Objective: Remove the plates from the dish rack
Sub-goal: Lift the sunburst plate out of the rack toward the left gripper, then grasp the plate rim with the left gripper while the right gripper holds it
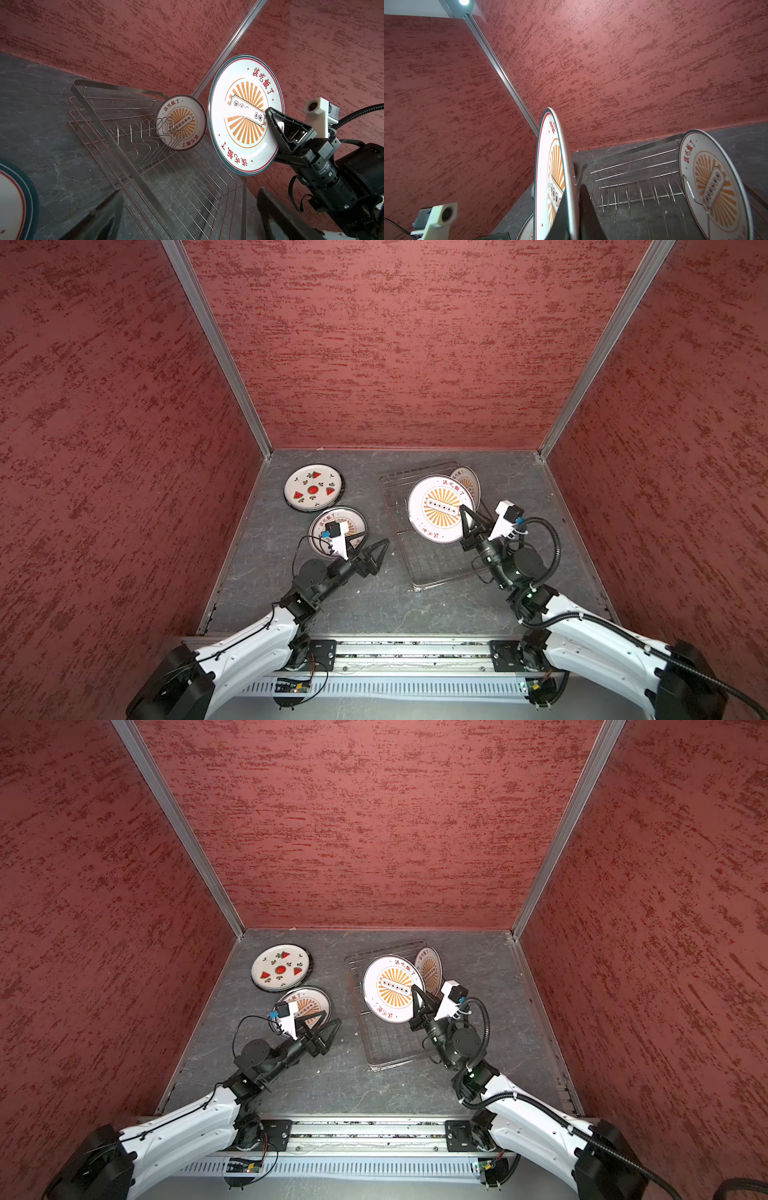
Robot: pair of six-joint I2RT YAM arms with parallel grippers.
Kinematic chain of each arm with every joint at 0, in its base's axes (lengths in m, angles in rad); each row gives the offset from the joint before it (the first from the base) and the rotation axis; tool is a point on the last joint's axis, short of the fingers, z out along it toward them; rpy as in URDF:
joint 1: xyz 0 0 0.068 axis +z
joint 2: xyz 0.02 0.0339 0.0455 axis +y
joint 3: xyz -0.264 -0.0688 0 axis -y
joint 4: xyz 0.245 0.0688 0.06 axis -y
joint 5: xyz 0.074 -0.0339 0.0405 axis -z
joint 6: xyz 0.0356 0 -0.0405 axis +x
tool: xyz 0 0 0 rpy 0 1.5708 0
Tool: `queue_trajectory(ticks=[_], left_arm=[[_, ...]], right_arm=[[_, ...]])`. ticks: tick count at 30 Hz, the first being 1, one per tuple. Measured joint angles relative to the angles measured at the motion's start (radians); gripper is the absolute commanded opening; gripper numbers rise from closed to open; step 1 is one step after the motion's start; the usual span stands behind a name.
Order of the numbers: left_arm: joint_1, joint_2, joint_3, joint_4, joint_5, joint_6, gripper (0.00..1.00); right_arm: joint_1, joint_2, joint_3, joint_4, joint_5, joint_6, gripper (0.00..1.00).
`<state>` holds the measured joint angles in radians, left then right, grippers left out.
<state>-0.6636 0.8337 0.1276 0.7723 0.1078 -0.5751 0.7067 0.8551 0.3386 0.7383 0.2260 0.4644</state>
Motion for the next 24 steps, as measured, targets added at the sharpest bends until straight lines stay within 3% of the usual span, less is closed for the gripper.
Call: queue_trajectory(ticks=[7, 16, 21, 24], left_arm=[[-0.014, 0.069, 0.004, 0.088, 0.035, -0.019, 0.99], [-0.028, 0.129, 0.041, 0.120, 0.043, -0.019, 1.00], [-0.040, 0.210, 0.077, 0.155, 0.046, -0.023, 0.86], [-0.047, 0.248, 0.083, 0.192, 0.046, -0.033, 0.69]], right_arm=[[-0.084, 0.110, -0.006, 0.101, -0.201, 0.112, 0.00], [-0.102, 0.261, -0.012, 0.258, -0.387, 0.216, 0.00], [-0.102, 0.348, -0.012, 0.319, -0.452, 0.254, 0.00], [-0.102, 0.369, -0.012, 0.342, -0.468, 0.268, 0.00]])
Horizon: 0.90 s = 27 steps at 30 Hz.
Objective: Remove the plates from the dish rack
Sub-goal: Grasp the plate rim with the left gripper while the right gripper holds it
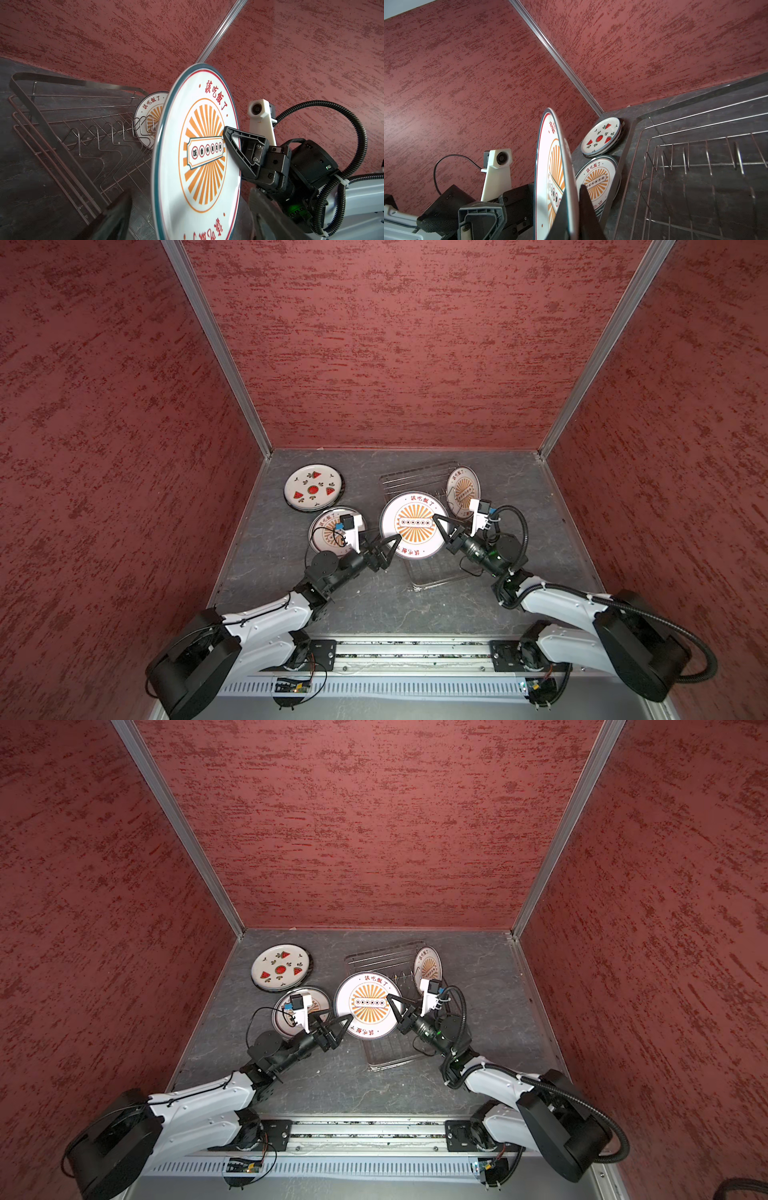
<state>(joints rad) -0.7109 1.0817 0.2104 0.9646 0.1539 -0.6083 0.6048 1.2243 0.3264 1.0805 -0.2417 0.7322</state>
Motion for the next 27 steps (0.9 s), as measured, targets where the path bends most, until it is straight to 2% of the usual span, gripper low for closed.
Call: queue_trajectory(ticks=[3, 10, 16, 22, 27], left_arm=[[-0.004, 0.035, 0.006, 0.022, 0.002, -0.017, 0.52], [-0.008, 0.070, 0.011, 0.068, 0.002, -0.056, 0.20], [-0.008, 0.069, 0.011, 0.073, -0.005, -0.089, 0.10], [-0.007, 0.056, 0.011, 0.066, -0.018, -0.122, 0.05], [-0.006, 0.040, 0.011, 0.056, -0.029, -0.130, 0.02]], right_arm=[[0.000, 0.004, 0.000, 0.020, -0.003, 0.005, 0.00], [0.000, 0.004, 0.000, 0.040, -0.002, 0.004, 0.00], [0.000, 0.014, 0.000, 0.063, -0.005, 0.004, 0.00], [-0.004, 0.052, 0.008, 0.107, -0.021, 0.012, 0.00], [-0.006, 0.075, 0.026, 0.116, -0.035, 0.012, 0.17]])
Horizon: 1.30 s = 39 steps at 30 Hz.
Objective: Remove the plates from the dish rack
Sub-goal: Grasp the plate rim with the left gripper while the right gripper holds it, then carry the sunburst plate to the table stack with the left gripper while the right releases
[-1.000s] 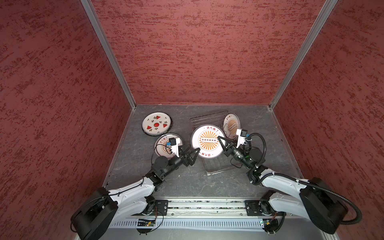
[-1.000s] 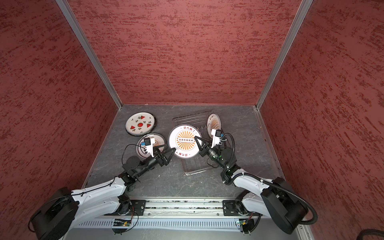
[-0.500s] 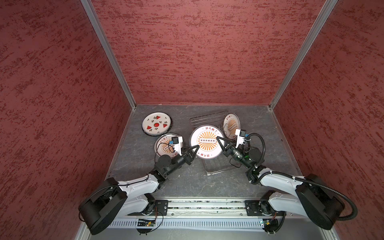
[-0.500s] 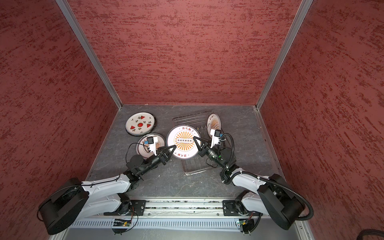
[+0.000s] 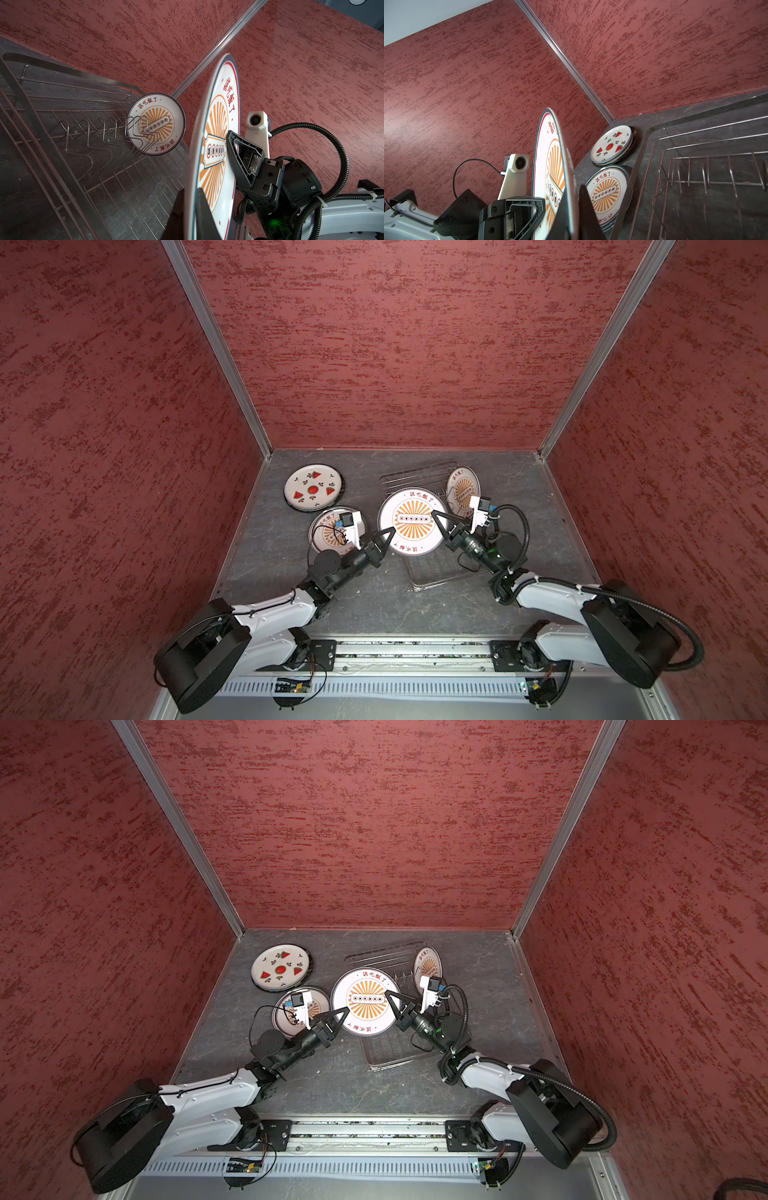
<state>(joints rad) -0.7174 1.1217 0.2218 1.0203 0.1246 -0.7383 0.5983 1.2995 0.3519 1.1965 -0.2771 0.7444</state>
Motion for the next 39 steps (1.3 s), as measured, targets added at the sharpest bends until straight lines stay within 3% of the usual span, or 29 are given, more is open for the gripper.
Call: queue_trajectory(ticks=[2, 10, 12, 23, 32, 39], left_arm=[[-0.002, -0.007, 0.001, -0.004, -0.002, 0.011, 0.01], [-0.002, -0.021, -0.003, -0.064, -0.030, 0.018, 0.00], [-0.002, -0.036, -0.009, -0.069, -0.039, 0.018, 0.00], [0.028, -0.140, -0.020, -0.148, -0.106, 0.009, 0.00], [0.180, -0.217, -0.088, -0.222, -0.143, -0.092, 0.00], [0.242, -0.304, -0.129, -0.339, -0.162, -0.172, 0.00]], right_arm=[[0.000, 0.016, 0.005, -0.006, -0.009, -0.004, 0.25], [0.001, 0.045, 0.050, -0.030, -0.076, -0.021, 0.94], [0.001, 0.045, 0.055, -0.037, -0.079, -0.024, 0.98], [0.001, 0.012, 0.067, -0.160, -0.024, -0.088, 0.99], [0.008, -0.013, 0.082, -0.250, 0.028, -0.185, 0.99], [0.057, 0.085, 0.230, -0.367, 0.051, -0.275, 0.99]])
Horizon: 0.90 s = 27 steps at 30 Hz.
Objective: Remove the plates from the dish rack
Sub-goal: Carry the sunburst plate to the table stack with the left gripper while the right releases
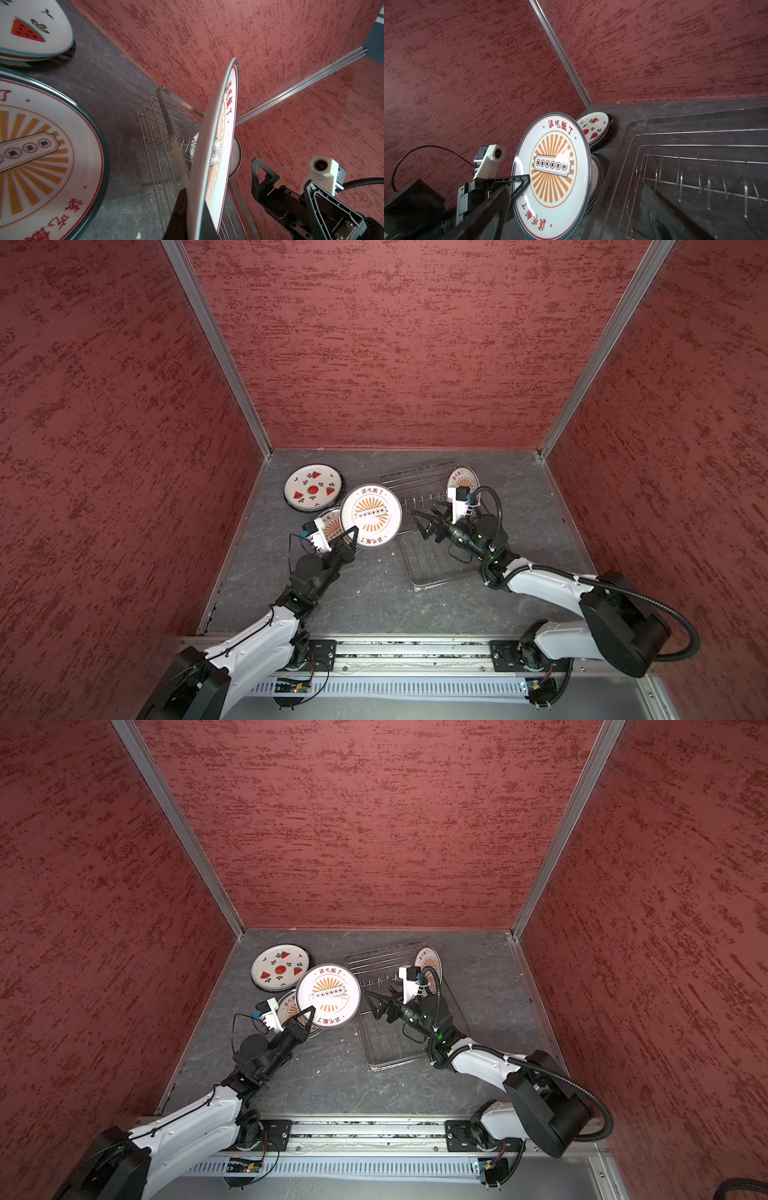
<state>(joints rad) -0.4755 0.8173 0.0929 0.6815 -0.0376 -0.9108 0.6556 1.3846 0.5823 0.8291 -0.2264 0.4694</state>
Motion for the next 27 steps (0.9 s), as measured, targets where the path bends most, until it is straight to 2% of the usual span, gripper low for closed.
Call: queue_trajectory(ticks=[9, 16, 27], left_arm=[[0.146, -0.149, -0.014, -0.199, -0.027, -0.099, 0.00], [0.212, -0.148, -0.047, -0.272, -0.005, -0.137, 0.00], [0.280, -0.121, -0.048, -0.287, 0.026, -0.159, 0.00]], right_arm=[[0.095, 0.150, 0.157, -0.171, 0.091, -0.101, 0.99], [0.145, 0.220, 0.236, -0.244, 0.111, -0.148, 0.99], [0.203, 0.331, 0.378, -0.362, 0.154, -0.220, 0.99]])
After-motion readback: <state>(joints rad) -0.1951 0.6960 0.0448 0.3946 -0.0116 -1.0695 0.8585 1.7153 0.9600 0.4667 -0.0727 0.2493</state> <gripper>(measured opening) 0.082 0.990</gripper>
